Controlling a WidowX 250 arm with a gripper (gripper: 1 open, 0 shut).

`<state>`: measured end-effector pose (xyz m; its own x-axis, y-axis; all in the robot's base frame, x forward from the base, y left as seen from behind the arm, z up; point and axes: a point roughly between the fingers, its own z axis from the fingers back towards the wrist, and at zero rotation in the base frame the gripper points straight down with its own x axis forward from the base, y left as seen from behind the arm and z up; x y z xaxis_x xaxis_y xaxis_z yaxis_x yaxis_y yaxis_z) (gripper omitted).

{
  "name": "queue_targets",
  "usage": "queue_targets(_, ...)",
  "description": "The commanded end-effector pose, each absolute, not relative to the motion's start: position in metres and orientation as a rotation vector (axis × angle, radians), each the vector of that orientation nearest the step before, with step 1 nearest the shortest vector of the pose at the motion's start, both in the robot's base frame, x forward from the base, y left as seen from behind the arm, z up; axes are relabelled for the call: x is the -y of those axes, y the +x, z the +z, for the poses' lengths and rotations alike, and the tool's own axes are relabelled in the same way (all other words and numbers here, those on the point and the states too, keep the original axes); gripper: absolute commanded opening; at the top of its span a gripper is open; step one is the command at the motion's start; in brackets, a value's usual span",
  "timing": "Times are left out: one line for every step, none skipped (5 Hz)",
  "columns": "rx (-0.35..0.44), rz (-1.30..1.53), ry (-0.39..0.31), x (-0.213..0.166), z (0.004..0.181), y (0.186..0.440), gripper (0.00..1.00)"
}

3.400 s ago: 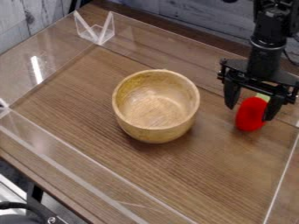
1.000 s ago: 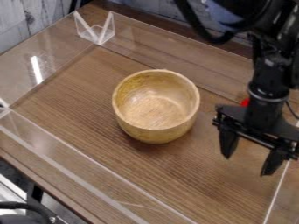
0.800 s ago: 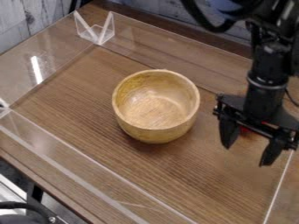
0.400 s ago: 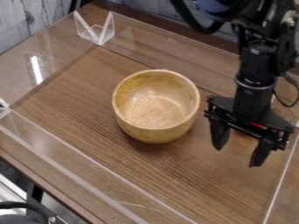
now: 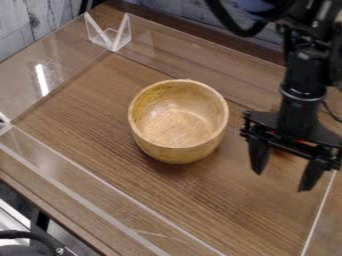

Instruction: Move the red fruit to the right side of the table

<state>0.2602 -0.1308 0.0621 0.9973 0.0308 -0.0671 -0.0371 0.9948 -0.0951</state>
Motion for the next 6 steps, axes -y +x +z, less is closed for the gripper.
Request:
queue_targets(-0.012,0.074,-0.128,0.146,0.083,0.265,1.00)
queue_targets(-0.016,0.135,-0.130,0.149,0.081,0.266,1.00)
queue_targets(-0.023,0.195,-0.127,0.153,0.078,0.267,1.00)
queue_targets(0.025,0.190,-0.133,0.152,0.087,0.274,1.00)
queue_targets(0.088,0.196,-0.143,0.125,0.108,0.286,1.00)
queue_targets(0.160,0.220,-0.173,0.090,0.136,0.302,1.00)
